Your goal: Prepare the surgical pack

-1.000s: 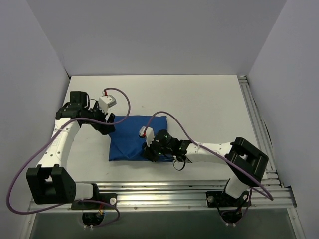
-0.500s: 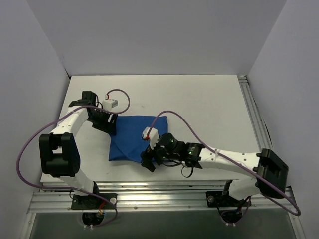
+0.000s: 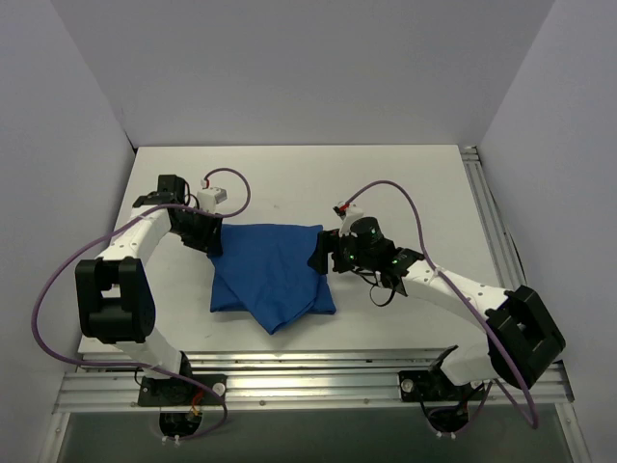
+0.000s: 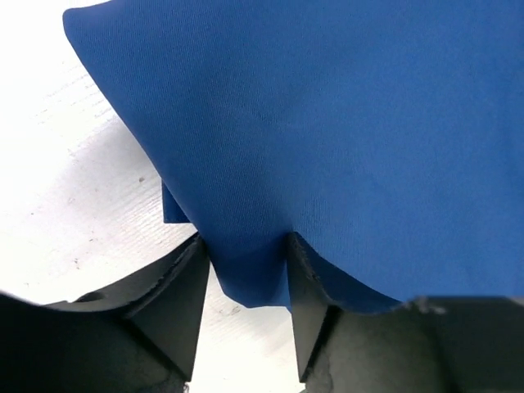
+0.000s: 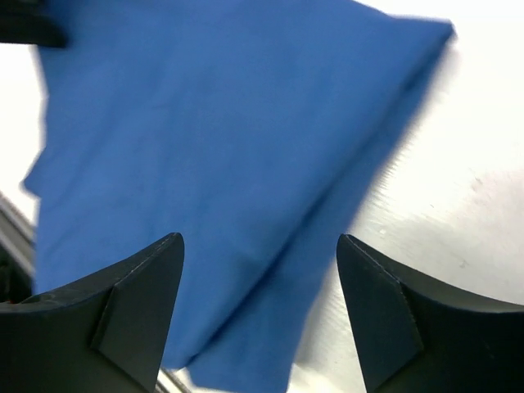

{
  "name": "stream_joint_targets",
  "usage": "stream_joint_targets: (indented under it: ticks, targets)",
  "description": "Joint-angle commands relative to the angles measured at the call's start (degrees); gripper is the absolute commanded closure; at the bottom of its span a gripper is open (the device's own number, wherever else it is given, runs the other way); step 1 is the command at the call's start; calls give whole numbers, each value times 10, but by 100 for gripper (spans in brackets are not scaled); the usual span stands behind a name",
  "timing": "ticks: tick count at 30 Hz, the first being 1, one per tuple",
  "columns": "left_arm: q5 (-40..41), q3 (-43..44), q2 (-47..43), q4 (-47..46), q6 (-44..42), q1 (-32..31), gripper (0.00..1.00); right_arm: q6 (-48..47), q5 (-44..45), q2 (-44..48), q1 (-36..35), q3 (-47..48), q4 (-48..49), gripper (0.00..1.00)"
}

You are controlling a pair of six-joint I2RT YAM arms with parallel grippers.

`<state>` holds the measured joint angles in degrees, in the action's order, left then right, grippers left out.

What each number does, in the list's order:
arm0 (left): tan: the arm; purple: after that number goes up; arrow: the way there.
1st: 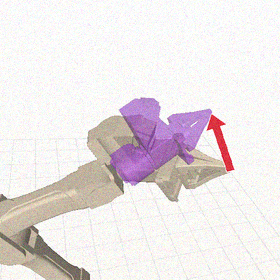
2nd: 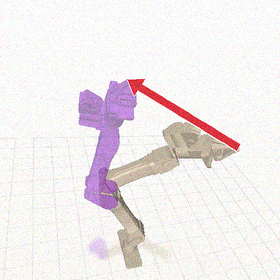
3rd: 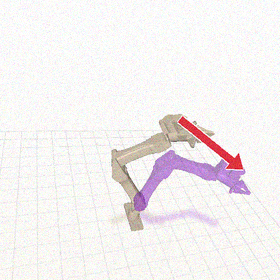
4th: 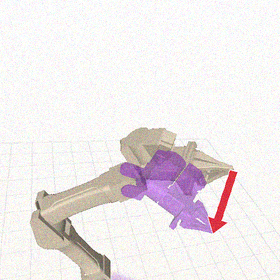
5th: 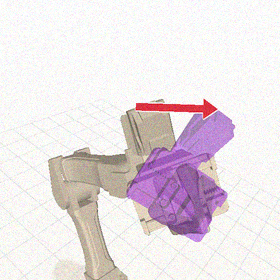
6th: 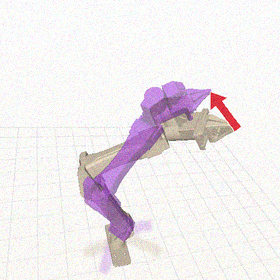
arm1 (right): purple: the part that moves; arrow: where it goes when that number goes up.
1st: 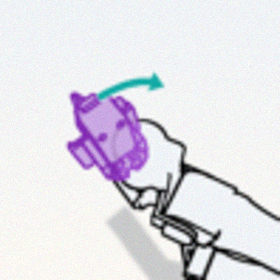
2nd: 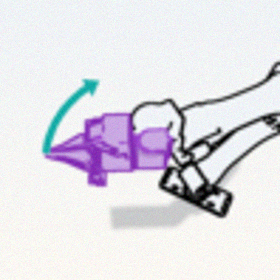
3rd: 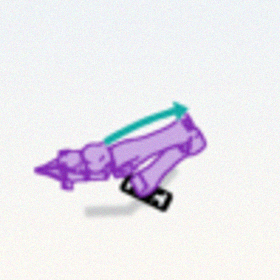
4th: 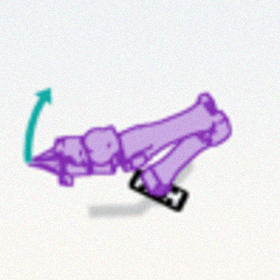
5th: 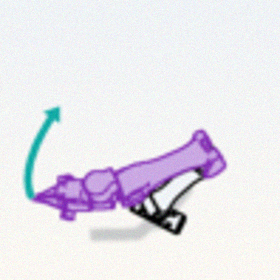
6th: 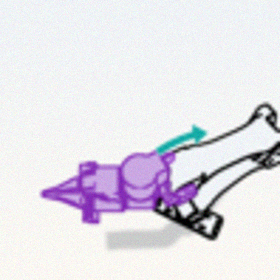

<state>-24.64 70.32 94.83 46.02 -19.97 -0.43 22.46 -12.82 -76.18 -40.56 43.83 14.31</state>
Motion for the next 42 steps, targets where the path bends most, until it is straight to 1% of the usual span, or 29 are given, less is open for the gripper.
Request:
stream_joint_targets:
  ticks: [1,2,4,5,8,9,11,12,15,16,18,22,25,26,29,31,32,34,35,38,40,42]
  targets:
    - [-19,3,-15,-23,2,1,51,58,-25,-47,21,-3,41,30]
    - [-19,2,-15,-24,1,1,57,59,-26,-55,23,-3,53,31]
    - [-20,-1,-16,-24,-2,1,62,62,-34,-75,25,-4,66,32]
    - [-23,-1,-16,-24,-4,1,68,64,-48,-95,26,-5,81,36]
    - [-29,-3,-16,-19,-9,1,77,72,-70,-120,28,-7,105,48]
    - [-32,-4,-17,-16,-11,1,84,75,-71,-121,29,-9,120,61]
    - [-34,-2,-22,-7,-19,18,88,83,-72,-120,33,-19,137,73]
    - [-34,-2,-25,-3,-22,18,90,87,-76,-119,36,-23,141,86]
    - [-45,3,-36,15,-36,18,93,94,-77,-110,52,-30,132,100]
    - [-54,11,-38,22,-40,18,96,95,-77,-97,61,-31,126,100]
    - [-66,20,-45,49,-51,18,98,102,-75,-83,67,-27,108,100]
    - [-91,32,-47,96,-69,16,98,102,-77,-57,69,-1,57,97]
    - [-82,21,-41,108,-88,13,98,94,-72,-56,69,14,21,89]
    - [-76,14,-36,110,-96,11,96,94,-73,-56,69,14,14,81]
    - [-72,6,-18,117,-107,8,91,97,-75,-76,69,10,20,68]
    - [-65,-4,-11,113,-108,-14,89,97,-77,-99,69,10,21,66]
    - [-60,-7,-7,109,-110,-17,89,98,-77,-105,69,9,27,67]
    - [-58,-14,-7,105,-112,-19,87,101,-80,-114,70,6,40,73]
    - [-58,-17,-11,104,-115,-19,87,103,-82,-114,70,6,42,84]
    - [-57,-18,-24,105,-119,-19,87,103,-81,-104,71,13,42,100]
    - [-60,-7,-33,120,-125,-19,87,104,-77,-89,72,21,25,100]
    - [-80,4,-48,135,-132,-19,87,108,-75,-68,72,41,7,100]
